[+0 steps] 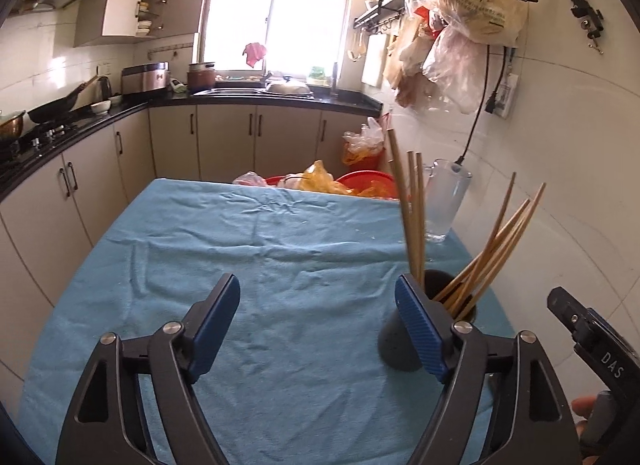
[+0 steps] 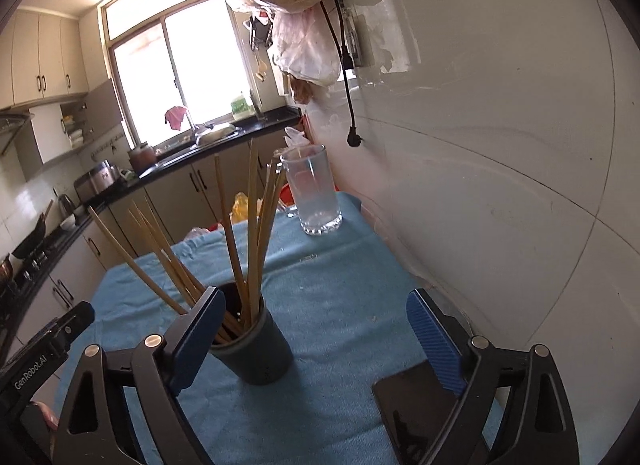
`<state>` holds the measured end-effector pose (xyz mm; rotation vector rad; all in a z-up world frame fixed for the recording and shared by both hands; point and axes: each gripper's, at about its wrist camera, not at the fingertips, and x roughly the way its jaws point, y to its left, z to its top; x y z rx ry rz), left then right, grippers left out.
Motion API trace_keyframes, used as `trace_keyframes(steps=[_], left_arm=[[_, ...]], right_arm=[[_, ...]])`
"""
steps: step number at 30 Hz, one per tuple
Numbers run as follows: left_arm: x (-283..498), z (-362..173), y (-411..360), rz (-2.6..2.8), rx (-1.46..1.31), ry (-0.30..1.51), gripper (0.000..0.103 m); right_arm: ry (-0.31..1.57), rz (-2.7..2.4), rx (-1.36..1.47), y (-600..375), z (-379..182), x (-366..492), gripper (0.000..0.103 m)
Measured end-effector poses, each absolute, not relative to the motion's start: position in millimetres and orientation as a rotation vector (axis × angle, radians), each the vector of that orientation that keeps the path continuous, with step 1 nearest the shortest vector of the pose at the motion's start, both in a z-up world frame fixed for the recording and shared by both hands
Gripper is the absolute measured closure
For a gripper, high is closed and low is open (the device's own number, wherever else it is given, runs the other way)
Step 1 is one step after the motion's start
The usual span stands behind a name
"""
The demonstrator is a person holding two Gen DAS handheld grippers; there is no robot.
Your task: Organize utensils
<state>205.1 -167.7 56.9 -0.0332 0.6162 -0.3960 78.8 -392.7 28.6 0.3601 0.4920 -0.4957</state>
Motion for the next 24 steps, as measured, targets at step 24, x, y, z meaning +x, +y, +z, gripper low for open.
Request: trace_keyframes(steps=[24], left_arm=[[171, 47, -135, -0.146, 0.193, 0.626, 0.003]], right_arm=[[0.607, -0.627, 0.222, -364, 9, 67, 0.002]])
